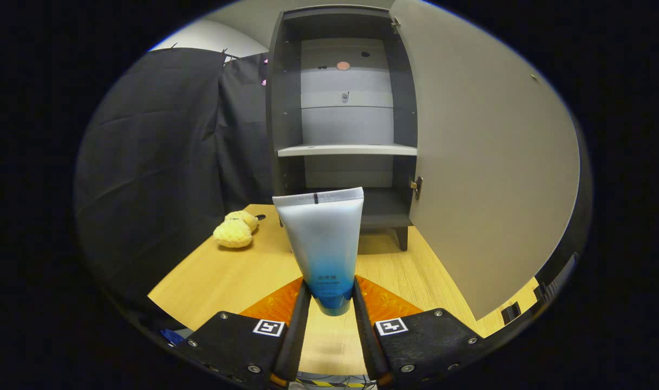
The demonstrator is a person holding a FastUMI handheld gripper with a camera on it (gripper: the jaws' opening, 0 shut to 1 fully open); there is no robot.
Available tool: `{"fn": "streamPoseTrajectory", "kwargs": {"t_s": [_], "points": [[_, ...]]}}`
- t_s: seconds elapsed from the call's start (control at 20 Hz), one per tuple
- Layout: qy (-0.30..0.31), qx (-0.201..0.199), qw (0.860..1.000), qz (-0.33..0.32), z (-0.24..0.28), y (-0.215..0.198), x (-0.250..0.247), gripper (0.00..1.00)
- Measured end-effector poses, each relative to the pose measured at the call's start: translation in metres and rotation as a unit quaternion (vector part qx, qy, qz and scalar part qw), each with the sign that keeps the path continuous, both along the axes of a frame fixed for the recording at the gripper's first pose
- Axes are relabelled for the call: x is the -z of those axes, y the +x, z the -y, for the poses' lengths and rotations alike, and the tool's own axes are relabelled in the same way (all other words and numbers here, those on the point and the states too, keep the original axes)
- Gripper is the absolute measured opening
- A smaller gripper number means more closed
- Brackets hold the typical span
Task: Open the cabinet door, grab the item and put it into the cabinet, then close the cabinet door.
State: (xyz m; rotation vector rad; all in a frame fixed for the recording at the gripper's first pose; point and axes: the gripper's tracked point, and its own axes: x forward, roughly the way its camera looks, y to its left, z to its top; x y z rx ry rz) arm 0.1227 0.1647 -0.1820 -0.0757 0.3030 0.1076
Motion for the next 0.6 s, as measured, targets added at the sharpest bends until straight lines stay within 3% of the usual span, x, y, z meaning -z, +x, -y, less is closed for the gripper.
{"fn": "streamPoseTrajectory", "kwargs": {"t_s": [0.4,0.6], "points": [[-0.026,-0.033,0.998,0.054,-0.027,0.05,-0.107,0.47],[-0.035,-0.05,0.995,0.084,-0.026,0.103,-0.143,0.47]]}}
